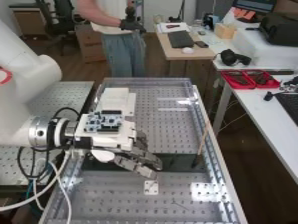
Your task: Grab the bearing and place it in the white container
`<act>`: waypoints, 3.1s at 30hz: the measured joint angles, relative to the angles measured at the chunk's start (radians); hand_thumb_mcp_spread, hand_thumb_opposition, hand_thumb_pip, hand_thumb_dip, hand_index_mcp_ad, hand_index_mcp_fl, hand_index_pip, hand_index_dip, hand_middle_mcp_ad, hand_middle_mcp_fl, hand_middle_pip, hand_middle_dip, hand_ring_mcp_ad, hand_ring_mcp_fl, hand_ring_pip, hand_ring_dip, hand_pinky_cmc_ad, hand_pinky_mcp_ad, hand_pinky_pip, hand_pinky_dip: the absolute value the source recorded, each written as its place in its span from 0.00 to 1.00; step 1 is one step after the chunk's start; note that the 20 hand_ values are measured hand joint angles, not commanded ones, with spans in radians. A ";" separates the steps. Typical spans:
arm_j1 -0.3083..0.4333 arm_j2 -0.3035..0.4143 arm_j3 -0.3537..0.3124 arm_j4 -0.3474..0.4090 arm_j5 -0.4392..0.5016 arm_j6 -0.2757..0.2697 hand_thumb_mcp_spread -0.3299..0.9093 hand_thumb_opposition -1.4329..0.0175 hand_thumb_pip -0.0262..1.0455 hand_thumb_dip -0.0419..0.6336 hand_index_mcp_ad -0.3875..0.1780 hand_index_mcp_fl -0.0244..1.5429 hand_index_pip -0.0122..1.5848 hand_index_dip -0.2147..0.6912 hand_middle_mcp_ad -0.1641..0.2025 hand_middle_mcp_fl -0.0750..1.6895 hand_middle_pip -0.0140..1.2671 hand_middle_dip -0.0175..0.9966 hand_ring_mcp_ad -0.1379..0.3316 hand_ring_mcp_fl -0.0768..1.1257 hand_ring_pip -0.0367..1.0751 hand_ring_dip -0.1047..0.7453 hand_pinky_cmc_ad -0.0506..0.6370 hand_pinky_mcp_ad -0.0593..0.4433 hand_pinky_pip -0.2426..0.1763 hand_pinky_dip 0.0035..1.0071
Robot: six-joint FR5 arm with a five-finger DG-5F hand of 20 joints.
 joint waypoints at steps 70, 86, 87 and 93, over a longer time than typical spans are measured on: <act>0.057 -0.054 -0.124 0.251 0.130 -0.056 0.68 0.41 0.62 0.50 0.60 0.25 0.74 0.30 0.60 0.44 0.51 0.67 0.48 0.38 0.16 0.75 0.58 0.70 0.48 0.17; 0.058 -0.057 -0.131 0.256 0.129 -0.078 0.68 0.41 0.62 0.50 0.61 0.25 0.74 0.29 0.60 0.43 0.51 0.68 0.48 0.38 0.16 0.75 0.58 0.70 0.52 0.18; 0.058 -0.056 -0.132 0.256 0.130 -0.080 0.68 0.41 0.62 0.50 0.59 0.26 0.73 0.28 0.61 0.43 0.51 0.68 0.48 0.38 0.16 0.75 0.58 0.70 0.52 0.18; 0.062 -0.056 -0.134 0.261 0.134 -0.080 0.68 0.41 0.62 0.50 0.59 0.26 0.73 0.28 0.62 0.44 0.51 0.68 0.46 0.39 0.16 0.75 0.58 0.70 0.52 0.18</act>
